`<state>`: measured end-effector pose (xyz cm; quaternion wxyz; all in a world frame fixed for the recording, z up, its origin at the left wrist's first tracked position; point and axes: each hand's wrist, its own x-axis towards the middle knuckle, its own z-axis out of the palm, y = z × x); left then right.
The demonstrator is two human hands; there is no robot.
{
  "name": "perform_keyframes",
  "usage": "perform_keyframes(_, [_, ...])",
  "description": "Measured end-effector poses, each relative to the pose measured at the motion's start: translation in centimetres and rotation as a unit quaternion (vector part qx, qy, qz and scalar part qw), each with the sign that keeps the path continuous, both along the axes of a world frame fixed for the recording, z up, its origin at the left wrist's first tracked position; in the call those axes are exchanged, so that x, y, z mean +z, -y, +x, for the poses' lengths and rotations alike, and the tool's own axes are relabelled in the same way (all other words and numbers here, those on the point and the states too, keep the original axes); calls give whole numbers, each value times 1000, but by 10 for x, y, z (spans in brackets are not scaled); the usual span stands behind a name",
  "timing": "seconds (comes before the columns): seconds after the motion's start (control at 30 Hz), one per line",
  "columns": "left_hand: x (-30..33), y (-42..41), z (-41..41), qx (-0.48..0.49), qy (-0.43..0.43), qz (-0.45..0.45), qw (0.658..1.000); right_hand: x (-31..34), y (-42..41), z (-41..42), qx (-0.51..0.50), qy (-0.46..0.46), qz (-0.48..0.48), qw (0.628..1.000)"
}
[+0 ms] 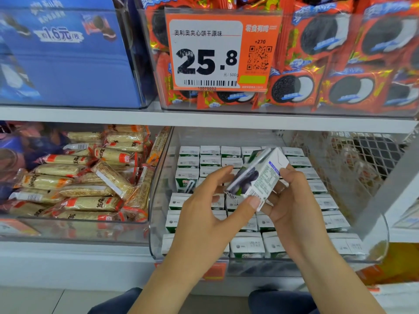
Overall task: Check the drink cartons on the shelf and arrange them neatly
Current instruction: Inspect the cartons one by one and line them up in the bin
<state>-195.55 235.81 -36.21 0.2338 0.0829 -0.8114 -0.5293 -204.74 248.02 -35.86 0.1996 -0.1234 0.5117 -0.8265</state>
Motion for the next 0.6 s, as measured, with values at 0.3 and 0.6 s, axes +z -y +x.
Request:
perform_keyframes(0.3, [-2, -6, 0, 29, -10, 42, 999, 1, 4, 0, 28, 82, -27, 996])
perform_keyframes(0.6, [2, -5, 0, 103, -73, 70, 989, -3, 9, -1, 28, 3, 98, 995])
